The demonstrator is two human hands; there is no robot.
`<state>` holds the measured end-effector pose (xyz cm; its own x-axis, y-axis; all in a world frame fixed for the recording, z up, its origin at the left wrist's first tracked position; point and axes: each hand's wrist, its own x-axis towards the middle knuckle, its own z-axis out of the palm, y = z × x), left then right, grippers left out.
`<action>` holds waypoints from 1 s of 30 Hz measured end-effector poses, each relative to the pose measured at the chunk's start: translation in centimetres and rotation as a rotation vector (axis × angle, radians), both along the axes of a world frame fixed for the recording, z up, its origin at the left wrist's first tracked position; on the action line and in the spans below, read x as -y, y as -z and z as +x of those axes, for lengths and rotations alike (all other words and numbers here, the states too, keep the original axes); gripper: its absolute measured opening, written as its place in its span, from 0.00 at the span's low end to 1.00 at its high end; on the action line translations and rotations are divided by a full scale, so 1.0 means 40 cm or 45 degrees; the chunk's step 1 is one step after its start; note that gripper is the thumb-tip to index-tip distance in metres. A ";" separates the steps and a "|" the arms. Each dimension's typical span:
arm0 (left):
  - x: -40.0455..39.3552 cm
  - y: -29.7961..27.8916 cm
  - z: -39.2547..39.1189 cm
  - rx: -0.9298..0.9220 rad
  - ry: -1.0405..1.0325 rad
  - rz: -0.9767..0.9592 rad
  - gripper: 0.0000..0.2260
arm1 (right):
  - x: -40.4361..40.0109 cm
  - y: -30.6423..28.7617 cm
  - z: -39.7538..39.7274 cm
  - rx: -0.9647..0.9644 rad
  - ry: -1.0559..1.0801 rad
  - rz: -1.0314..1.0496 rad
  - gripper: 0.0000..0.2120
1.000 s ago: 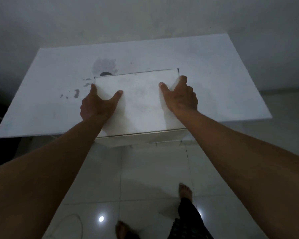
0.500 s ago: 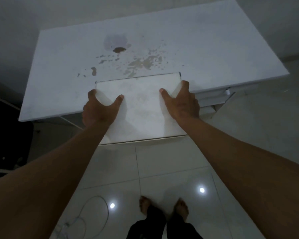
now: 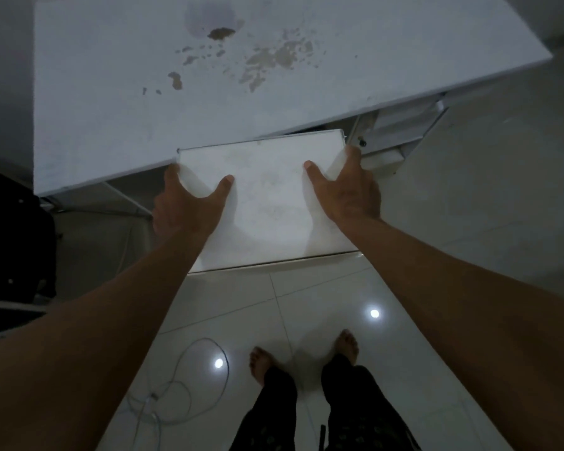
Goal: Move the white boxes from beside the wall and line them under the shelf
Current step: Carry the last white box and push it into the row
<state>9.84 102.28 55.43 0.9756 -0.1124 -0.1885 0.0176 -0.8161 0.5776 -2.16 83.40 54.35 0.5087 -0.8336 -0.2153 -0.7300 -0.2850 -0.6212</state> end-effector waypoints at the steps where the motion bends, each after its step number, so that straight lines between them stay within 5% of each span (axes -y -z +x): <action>1: -0.016 0.018 0.003 -0.015 0.004 0.004 0.43 | -0.015 0.019 0.003 -0.012 -0.005 0.003 0.36; 11: -0.083 0.372 0.078 -0.161 -0.001 0.038 0.45 | -0.072 0.370 0.076 -0.102 -0.053 0.075 0.37; 30: -0.119 1.423 0.266 -0.017 -0.109 0.061 0.48 | -0.077 1.421 0.313 -0.041 -0.185 -0.017 0.39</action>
